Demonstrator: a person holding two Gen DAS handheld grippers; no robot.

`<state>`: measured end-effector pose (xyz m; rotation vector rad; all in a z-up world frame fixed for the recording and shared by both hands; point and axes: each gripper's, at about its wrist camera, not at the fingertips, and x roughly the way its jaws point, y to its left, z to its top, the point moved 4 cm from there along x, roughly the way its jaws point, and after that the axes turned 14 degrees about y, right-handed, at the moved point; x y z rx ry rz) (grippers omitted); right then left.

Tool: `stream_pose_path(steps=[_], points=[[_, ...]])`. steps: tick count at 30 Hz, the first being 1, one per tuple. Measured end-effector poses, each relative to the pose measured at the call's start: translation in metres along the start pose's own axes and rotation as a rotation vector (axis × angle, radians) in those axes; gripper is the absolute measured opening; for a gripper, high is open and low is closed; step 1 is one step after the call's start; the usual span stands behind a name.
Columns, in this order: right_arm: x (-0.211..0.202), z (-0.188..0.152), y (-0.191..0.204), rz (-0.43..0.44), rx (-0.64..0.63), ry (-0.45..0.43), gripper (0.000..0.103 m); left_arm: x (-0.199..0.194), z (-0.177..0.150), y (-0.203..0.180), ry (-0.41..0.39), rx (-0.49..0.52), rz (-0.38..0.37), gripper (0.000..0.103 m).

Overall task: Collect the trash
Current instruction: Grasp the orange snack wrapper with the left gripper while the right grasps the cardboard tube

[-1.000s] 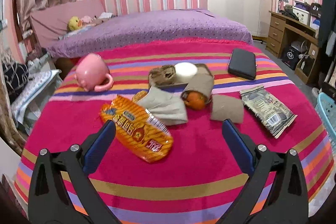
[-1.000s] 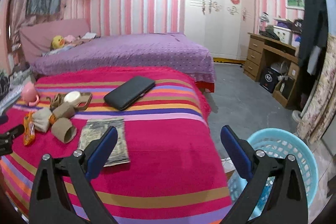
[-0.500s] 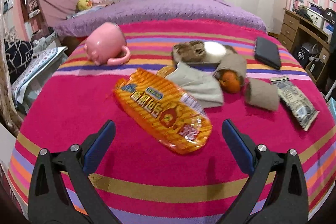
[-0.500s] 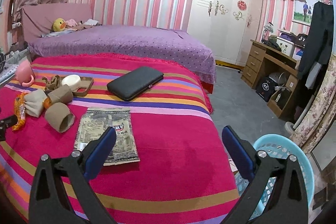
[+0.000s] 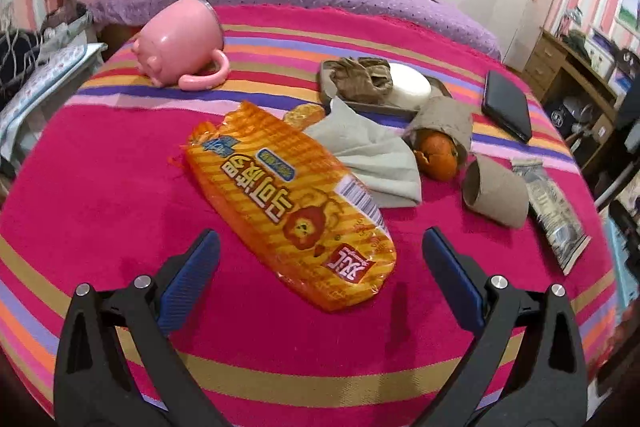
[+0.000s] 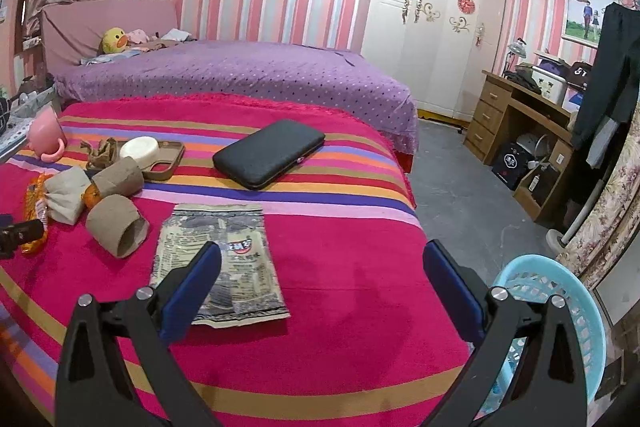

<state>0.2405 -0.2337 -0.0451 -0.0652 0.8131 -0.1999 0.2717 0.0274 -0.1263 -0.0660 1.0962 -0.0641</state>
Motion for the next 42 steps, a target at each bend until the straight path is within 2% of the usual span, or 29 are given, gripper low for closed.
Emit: stream_pose_path(steps=[1,3,4,6,7,9,12,19,20,22,34,42], points=[[0.0,0.0,0.001,0.002,-0.003,0.002,0.098,0.003,-0.001,-0.001,0.004,0.017,0.036,0.097],[0.001,0.0,0.003,0.005,-0.009,0.008,0.098,0.008,-0.004,-0.002,0.02,0.044,0.069,0.085],[0.002,-0.001,0.004,0.007,-0.012,0.014,0.098,0.006,-0.004,-0.001,0.013,0.049,0.061,0.082],[0.002,-0.002,0.004,0.009,-0.016,0.02,0.098,0.001,-0.006,0.001,0.006,0.058,0.042,0.065],[0.002,-0.003,0.005,0.011,-0.018,0.022,0.098,0.0,-0.007,0.003,0.005,0.066,0.038,0.061],[0.002,-0.003,0.006,0.02,-0.018,0.026,0.098,-0.003,-0.009,0.006,0.003,0.074,0.033,0.046],[0.002,-0.004,0.011,0.04,-0.02,0.03,0.098,-0.007,-0.01,0.015,0.002,0.071,0.007,0.035],[0.005,-0.003,0.039,0.11,-0.045,0.047,0.098,-0.017,-0.008,0.038,-0.03,0.031,0.007,0.032],[0.007,-0.002,0.045,0.12,-0.055,0.049,0.098,-0.019,-0.007,0.039,-0.033,0.03,0.015,0.03],[0.01,-0.001,0.057,0.13,-0.074,0.056,0.098,-0.023,-0.005,0.041,-0.042,0.04,0.028,0.015],[0.02,0.007,0.132,0.234,-0.157,0.087,0.098,-0.046,0.009,0.06,-0.108,0.03,0.102,0.013],[0.034,0.011,0.161,0.271,-0.201,0.135,0.095,-0.046,0.01,0.06,-0.109,0.03,0.1,0.013]])
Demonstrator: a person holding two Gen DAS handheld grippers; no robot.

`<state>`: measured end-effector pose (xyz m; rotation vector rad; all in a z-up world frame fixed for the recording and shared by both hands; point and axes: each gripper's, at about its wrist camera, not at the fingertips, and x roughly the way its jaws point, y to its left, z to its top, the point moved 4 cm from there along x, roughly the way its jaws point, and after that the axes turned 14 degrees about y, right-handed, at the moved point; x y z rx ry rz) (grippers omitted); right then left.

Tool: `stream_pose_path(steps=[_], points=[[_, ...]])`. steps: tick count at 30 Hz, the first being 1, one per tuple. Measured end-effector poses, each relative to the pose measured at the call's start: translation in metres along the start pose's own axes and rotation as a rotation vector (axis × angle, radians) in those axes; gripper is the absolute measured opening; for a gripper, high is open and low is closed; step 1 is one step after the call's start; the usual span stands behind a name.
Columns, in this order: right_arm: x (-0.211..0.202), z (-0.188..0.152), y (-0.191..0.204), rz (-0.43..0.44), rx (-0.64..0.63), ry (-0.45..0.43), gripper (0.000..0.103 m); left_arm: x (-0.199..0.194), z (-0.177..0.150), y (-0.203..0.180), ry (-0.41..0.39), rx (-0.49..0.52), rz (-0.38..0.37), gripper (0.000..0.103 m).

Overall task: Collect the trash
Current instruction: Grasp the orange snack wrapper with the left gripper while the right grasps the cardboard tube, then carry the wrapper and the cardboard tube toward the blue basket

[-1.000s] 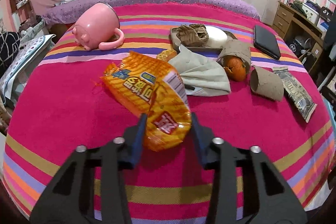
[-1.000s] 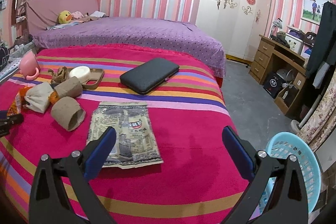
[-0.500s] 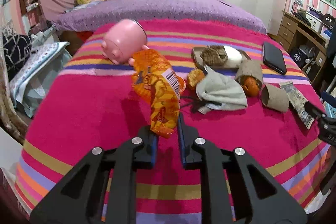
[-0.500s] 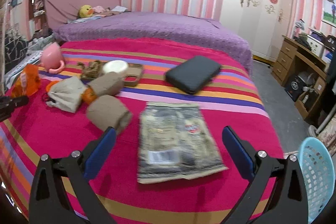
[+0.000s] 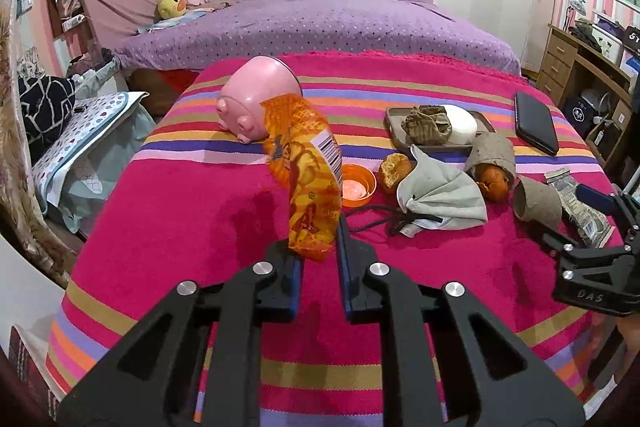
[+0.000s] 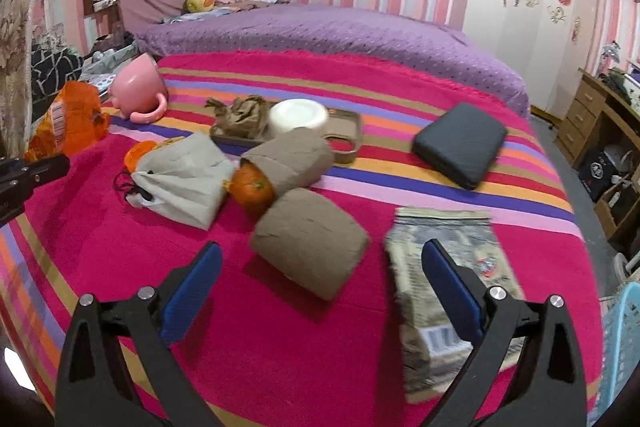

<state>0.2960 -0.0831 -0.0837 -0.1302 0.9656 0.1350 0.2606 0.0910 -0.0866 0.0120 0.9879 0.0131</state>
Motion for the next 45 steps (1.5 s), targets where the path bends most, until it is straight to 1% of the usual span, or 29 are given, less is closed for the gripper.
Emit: stream_pose_path(steps=[2,3,4,6,8,12,19,23,25,27,33,37,45], points=[[0.009,0.002,0.005,0.007,-0.025,0.033,0.079,0.001,0.002,0.0,0.003,-0.007,0.001,0.013],[0.012,0.002,0.007,0.012,-0.034,0.048,0.074,0.002,0.002,0.0,0.004,-0.011,0.003,0.013],[0.015,0.001,0.009,0.018,-0.04,0.06,0.066,0.003,0.001,0.001,0.007,-0.015,0.005,0.013],[0.012,0.001,0.008,0.034,-0.032,0.046,0.061,0.004,0.001,0.001,0.014,-0.014,0.015,0.013],[0.004,0.001,0.005,0.05,-0.023,0.014,0.06,0.004,0.001,0.0,0.014,-0.012,0.029,0.013],[-0.013,-0.002,-0.001,0.017,-0.037,-0.043,0.059,-0.007,0.002,-0.006,-0.019,-0.001,0.043,0.013],[-0.039,-0.008,-0.021,-0.002,-0.034,-0.091,0.059,-0.032,0.005,-0.024,-0.082,0.021,0.045,0.013],[-0.054,-0.011,-0.037,-0.014,-0.015,-0.125,0.059,-0.041,0.009,-0.035,-0.109,0.007,0.039,0.013],[-0.059,-0.014,-0.046,-0.012,-0.007,-0.127,0.059,-0.048,0.011,-0.042,-0.125,0.003,0.032,0.013],[-0.063,-0.016,-0.056,-0.029,-0.003,-0.129,0.059,-0.054,0.013,-0.049,-0.141,0.008,0.028,0.013],[-0.076,-0.024,-0.093,-0.047,0.055,-0.145,0.059,-0.072,0.014,-0.072,-0.185,0.022,0.005,0.013],[-0.083,-0.029,-0.116,-0.056,0.086,-0.153,0.059,-0.073,0.015,-0.092,-0.185,0.031,-0.022,0.013],[-0.088,-0.043,-0.151,-0.091,0.131,-0.142,0.059,-0.074,0.015,-0.135,-0.188,0.077,-0.048,0.013]])
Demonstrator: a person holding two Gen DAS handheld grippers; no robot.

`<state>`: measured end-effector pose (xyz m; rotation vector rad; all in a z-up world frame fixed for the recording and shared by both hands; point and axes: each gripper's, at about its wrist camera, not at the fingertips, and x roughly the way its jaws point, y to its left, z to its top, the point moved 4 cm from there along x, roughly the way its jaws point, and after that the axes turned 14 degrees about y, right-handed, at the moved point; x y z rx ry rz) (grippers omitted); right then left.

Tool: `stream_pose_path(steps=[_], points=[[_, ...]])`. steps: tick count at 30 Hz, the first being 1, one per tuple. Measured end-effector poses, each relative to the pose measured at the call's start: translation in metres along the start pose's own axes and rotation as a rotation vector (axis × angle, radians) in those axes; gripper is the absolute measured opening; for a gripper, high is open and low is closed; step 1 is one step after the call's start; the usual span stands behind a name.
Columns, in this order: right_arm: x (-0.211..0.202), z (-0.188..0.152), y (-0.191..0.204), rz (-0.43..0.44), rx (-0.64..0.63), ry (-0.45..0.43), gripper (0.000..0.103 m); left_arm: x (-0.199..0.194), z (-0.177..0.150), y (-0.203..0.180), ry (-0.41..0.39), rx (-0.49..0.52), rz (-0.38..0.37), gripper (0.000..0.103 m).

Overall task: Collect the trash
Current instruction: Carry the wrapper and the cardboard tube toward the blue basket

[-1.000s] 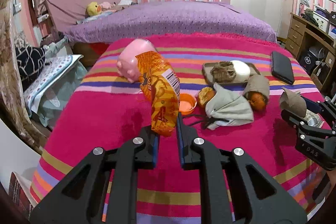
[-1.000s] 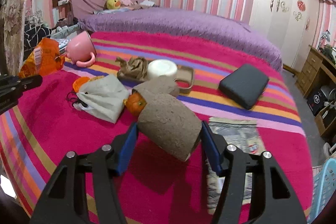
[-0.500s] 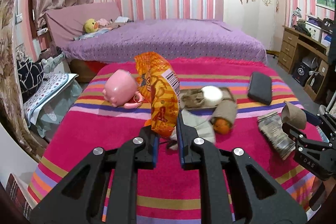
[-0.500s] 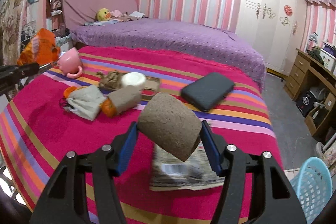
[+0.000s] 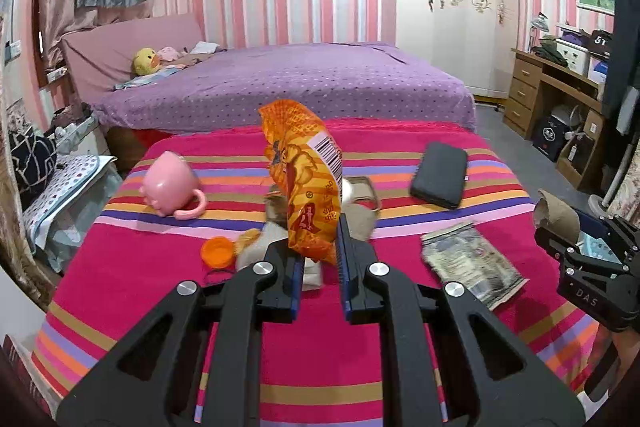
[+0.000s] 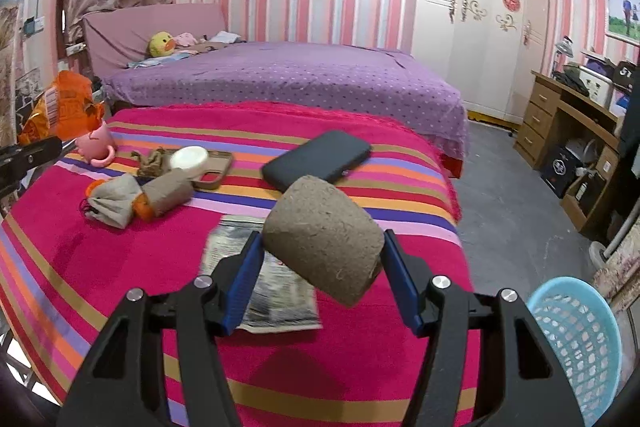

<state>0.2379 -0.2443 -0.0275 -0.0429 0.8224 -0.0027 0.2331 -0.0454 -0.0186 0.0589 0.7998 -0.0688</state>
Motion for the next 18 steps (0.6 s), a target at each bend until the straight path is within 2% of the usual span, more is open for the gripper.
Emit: stream_pose_path(steps=[18], points=[[-0.024,-0.025,-0.105,-0.083,0.114,-0.001,0.059,0.0,0.0,-0.087,-0.008,0.083,-0.037,0.013]])
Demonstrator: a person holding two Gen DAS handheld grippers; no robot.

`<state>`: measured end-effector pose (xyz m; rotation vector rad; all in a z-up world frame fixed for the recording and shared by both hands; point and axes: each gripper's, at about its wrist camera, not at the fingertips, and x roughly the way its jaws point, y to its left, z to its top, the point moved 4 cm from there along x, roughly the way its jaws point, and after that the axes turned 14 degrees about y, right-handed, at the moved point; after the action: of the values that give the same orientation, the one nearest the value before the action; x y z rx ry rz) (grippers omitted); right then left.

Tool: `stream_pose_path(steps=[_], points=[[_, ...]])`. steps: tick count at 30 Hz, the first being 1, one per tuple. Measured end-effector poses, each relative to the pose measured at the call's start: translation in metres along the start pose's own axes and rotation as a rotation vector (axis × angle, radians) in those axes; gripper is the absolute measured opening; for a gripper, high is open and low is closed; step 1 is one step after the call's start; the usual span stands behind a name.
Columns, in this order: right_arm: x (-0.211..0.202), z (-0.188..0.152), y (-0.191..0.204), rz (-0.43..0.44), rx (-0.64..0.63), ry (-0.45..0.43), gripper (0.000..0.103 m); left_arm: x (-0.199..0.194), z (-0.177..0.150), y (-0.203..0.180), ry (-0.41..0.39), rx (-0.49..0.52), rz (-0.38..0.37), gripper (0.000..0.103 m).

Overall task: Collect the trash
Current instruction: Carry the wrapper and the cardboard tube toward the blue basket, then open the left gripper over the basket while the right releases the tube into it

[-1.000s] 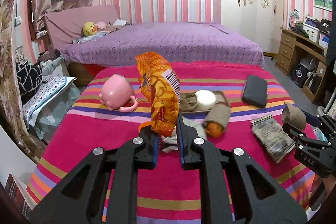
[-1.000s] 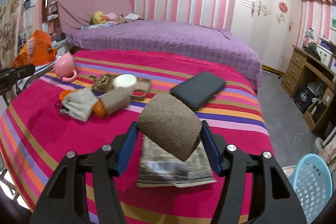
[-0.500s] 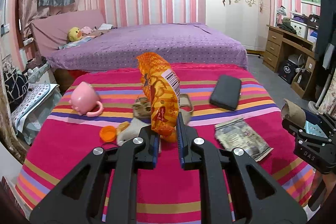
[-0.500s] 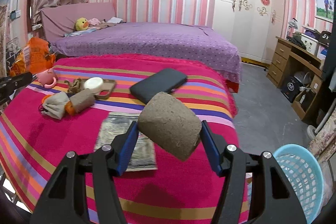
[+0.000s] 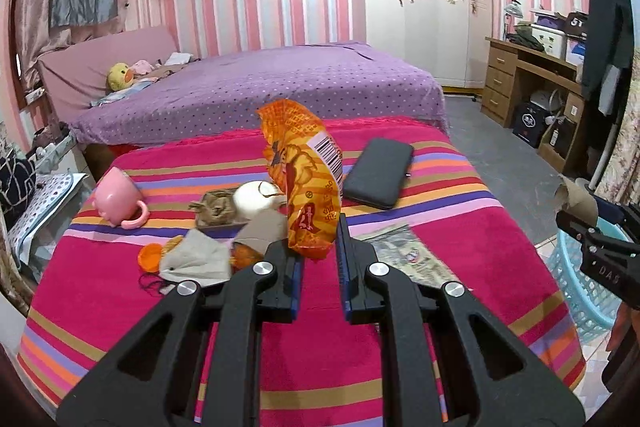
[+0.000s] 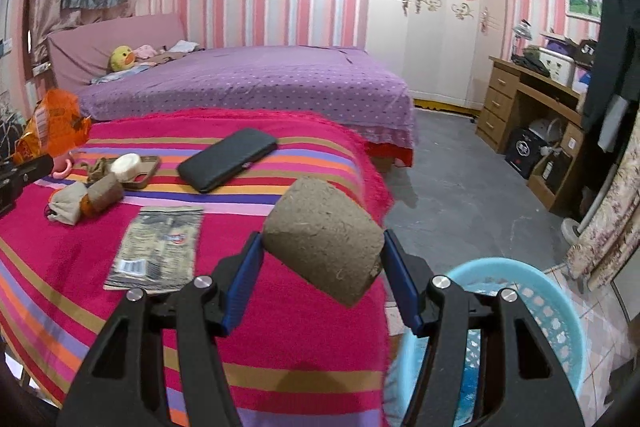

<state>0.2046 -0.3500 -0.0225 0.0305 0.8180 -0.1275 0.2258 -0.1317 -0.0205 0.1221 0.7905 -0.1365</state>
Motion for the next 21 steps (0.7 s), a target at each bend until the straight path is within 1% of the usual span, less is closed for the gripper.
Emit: stream_pose_path(steps=[7,10,14,19,21], points=[[-0.007,-0.012,-0.042,-0.055,0.02,0.004,0.059,-0.004,-0.001,-0.037,-0.008,0.058,-0.017,0.013],[-0.011,-0.019,-0.068,-0.086,0.041,0.007,0.06,-0.007,0.003,-0.051,-0.014,0.08,-0.024,0.013],[-0.011,-0.027,-0.104,-0.122,0.08,0.019,0.06,-0.012,0.009,-0.078,-0.038,0.139,-0.028,0.013],[-0.012,-0.041,-0.145,-0.179,0.114,0.037,0.06,-0.007,0.007,-0.115,-0.037,0.168,-0.086,0.013],[-0.012,-0.045,-0.155,-0.189,0.124,0.046,0.06,-0.003,0.004,-0.127,-0.032,0.183,-0.101,0.013]])
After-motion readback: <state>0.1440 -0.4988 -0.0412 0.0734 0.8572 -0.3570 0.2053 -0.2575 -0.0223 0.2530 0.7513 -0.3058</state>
